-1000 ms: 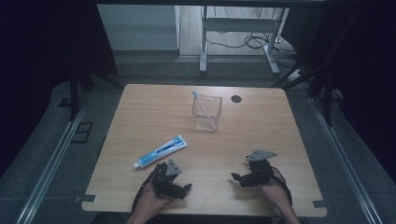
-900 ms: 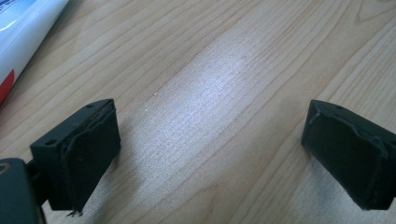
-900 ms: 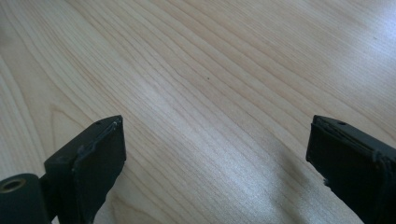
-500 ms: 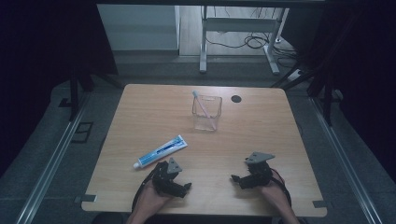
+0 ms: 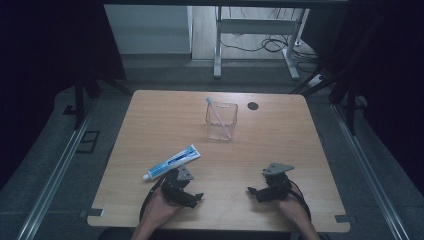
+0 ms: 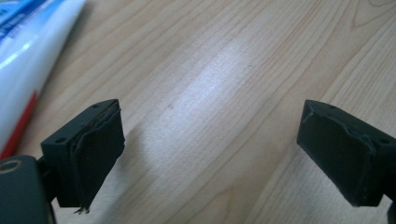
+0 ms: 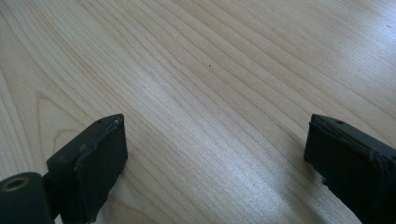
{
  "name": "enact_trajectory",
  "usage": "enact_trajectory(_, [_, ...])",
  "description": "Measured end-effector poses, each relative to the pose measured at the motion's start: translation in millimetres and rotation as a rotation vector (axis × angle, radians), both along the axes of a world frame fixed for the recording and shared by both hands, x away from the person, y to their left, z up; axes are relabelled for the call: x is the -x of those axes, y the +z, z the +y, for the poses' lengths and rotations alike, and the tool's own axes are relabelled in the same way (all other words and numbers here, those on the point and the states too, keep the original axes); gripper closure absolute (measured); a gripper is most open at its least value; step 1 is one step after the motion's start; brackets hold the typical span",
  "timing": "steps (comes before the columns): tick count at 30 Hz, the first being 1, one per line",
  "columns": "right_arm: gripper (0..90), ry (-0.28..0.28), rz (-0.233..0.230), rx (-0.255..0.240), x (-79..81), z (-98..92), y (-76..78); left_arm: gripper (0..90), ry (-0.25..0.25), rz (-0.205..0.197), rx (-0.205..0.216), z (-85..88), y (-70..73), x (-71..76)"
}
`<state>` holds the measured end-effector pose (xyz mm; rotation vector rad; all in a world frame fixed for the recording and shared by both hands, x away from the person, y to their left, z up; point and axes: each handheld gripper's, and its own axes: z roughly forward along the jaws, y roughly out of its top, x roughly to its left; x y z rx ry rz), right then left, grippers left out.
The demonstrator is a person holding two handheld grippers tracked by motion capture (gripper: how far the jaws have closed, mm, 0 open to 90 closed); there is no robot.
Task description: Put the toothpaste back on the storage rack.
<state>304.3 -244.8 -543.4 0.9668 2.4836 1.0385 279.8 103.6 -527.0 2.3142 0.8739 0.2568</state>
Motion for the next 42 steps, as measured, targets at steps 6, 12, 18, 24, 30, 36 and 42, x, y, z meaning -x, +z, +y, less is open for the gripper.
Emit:
enact_trajectory(6, [5.9,-0.002,0.0,-0.001,0.1,-0.1,0.0,9.0,-0.016,0.013,-0.002,5.0,6.8,-10.0])
enact_trajectory(12, [5.8,-0.005,0.001,0.0,0.3,-0.1,0.1,9.0,-0.023,0.022,-0.025,11.7,18.3,-21.3])
enact_trajectory(18, [5.4,-0.009,-0.002,0.001,0.6,0.1,-0.1,9.1,-0.025,0.02,-0.063,18.5,30.9,-34.7])
enact_trajectory(24, [5.2,-0.009,-0.001,0.004,0.7,0.2,0.0,9.3,-0.034,0.033,-0.112,25.5,41.9,-49.1])
enact_trajectory(30, [5.2,-0.01,-0.001,0.004,0.7,0.2,0.0,9.5,-0.044,0.046,-0.181,28.4,44.3,-63.3])
enact_trajectory(36, [5.2,-0.012,0.0,0.003,0.9,0.5,0.0,13.0,-0.039,0.059,-0.223,30.3,43.2,-74.5])
enact_trajectory(42, [5.2,-0.012,-0.001,0.003,0.8,0.5,-0.1,19.3,-0.006,0.07,-0.231,36.1,42.4,-82.9])
